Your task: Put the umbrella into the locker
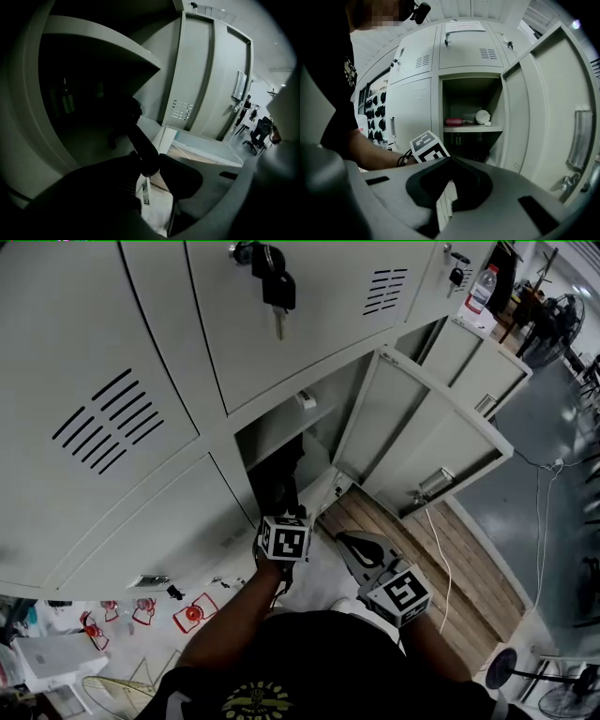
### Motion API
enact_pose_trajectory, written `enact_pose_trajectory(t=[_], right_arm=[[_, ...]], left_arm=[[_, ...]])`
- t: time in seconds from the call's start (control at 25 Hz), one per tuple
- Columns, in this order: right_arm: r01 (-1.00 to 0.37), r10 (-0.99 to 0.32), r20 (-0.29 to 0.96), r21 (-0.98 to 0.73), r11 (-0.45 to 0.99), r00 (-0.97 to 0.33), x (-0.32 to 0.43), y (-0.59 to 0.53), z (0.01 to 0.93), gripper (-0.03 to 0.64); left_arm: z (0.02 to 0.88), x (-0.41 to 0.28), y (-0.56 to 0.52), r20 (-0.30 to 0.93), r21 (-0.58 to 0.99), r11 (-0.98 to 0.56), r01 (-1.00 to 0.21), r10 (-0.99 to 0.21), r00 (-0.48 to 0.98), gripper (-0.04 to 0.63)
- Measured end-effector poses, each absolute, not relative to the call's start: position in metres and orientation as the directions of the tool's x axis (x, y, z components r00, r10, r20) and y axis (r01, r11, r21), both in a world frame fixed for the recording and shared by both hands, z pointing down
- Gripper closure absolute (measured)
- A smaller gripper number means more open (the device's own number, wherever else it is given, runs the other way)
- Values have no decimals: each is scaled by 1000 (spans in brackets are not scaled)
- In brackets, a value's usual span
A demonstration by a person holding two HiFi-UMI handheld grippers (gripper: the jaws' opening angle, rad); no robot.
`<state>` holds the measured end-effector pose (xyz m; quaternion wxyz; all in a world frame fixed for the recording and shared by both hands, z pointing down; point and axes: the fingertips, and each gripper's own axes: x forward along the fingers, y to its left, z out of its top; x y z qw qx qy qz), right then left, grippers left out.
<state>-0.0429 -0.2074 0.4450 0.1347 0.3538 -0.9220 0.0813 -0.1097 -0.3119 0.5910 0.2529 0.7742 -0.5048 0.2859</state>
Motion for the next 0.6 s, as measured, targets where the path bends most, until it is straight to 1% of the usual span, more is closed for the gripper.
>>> enact_pose_trajectory(t=[0.36, 0.6], right_arm=[[-667, -623, 320, -40, 744, -714, -45, -208, 447, 595], [-685, -637, 332, -38, 728, -695, -31, -204, 448, 595]], left_arm=[[593, -108, -337, 687, 164, -323, -932, -641, 343, 453], [596, -107, -355, 689, 134, -300, -944, -657, 306, 451]])
